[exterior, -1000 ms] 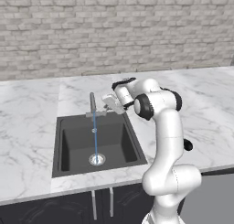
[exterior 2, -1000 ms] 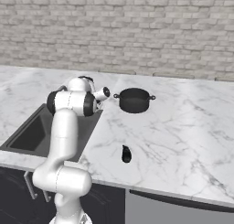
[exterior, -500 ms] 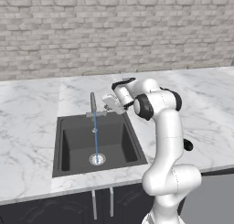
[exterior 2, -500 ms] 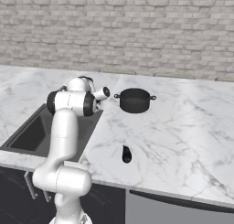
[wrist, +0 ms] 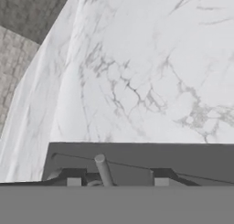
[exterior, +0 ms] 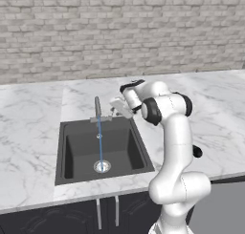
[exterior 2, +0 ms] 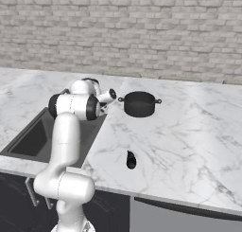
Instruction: Turn on the sink faucet. Then move the eggplant from the counter to the sink. Turn off the sink. Move the vegetable from the sink to the pot next to the stove. Finally move the pot to the front center burner.
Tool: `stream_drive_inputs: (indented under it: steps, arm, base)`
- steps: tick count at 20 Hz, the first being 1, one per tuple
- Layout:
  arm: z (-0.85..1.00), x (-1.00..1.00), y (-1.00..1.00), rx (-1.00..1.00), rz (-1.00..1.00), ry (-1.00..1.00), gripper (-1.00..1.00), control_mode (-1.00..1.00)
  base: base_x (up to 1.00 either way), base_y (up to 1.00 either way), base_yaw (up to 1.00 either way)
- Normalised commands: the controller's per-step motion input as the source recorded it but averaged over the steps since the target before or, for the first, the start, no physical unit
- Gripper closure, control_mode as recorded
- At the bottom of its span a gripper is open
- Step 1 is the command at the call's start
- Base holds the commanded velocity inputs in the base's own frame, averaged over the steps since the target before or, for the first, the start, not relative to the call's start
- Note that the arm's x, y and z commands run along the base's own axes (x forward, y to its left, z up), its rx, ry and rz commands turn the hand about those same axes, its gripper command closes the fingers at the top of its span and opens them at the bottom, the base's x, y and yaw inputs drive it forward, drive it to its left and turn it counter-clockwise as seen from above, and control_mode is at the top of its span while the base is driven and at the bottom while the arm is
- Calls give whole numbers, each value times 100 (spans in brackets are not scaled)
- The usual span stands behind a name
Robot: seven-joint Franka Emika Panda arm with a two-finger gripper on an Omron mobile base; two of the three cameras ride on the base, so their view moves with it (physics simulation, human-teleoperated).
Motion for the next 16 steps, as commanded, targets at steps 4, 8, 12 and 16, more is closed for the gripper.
stream_drive_inputs:
  steps: [4, 8, 12, 16]
  arm:
    - [21, 0, -27, 0, -3, 0, -100, -100]
    - [35, -4, -31, 0, -1, 0, -100, -100]
    - [48, -10, -28, 0, 0, -1, -100, -100]
    - [48, -18, -34, -1, 0, -7, -100, -100]
  base:
    - [0, 0, 0]
    - [0, 0, 0]
    - [0, 0, 0]
    - [0, 0, 0]
